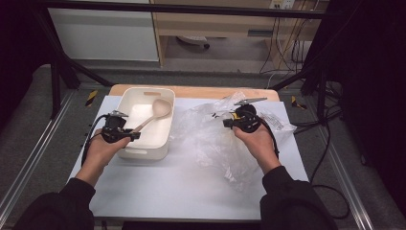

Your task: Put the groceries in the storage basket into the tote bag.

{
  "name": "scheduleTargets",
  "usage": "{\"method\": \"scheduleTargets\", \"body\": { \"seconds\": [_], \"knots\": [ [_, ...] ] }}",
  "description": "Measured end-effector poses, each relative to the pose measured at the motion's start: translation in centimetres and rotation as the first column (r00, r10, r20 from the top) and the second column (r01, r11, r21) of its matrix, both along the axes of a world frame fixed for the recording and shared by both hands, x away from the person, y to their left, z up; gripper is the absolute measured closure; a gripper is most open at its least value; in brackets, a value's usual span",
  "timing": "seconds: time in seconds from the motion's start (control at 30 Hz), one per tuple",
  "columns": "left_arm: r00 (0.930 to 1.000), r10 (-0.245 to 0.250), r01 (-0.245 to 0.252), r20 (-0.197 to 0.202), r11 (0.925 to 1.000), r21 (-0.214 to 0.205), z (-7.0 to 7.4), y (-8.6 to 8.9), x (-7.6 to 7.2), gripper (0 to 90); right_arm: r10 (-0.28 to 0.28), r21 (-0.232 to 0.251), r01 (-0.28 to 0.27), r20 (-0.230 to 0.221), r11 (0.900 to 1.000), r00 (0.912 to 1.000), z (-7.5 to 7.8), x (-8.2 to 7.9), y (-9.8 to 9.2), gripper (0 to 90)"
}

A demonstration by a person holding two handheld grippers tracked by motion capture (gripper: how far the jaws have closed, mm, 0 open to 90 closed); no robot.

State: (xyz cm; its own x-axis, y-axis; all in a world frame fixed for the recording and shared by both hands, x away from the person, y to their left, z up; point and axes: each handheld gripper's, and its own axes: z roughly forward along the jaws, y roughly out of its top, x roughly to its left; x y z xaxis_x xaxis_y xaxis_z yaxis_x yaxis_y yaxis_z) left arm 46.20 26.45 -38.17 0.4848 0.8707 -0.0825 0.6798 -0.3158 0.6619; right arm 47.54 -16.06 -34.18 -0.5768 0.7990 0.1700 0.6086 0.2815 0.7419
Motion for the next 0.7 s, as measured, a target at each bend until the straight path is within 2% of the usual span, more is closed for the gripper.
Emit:
{"method": "scheduleTargets", "body": {
  "seconds": [0.2, 0.4, 0.7],
  "knots": [
    [0.9999, 0.013, -0.013, -0.003, 0.9999, -0.004, 0.04, 0.02, 0.00, 66.6, -0.001, 0.001, 0.001, 0.001, 1.0000, 1.0000, -0.04, 0.02, -0.04, 90.0],
    [0.9996, 0.019, -0.020, 0.019, 0.9997, 0.015, 0.07, -0.10, -0.21, 68.3, -0.003, 0.000, 0.003, 0.000, 1.0000, 1.0000, -0.01, 0.02, -0.14, 90.0],
    [0.9990, 0.016, -0.017, 0.041, 0.9997, 0.019, 0.28, -0.04, -0.63, 68.5, 0.000, -0.006, 0.000, 0.000, 1.0000, 1.0000, -0.09, 0.06, -0.15, 90.0]
  ]
}}
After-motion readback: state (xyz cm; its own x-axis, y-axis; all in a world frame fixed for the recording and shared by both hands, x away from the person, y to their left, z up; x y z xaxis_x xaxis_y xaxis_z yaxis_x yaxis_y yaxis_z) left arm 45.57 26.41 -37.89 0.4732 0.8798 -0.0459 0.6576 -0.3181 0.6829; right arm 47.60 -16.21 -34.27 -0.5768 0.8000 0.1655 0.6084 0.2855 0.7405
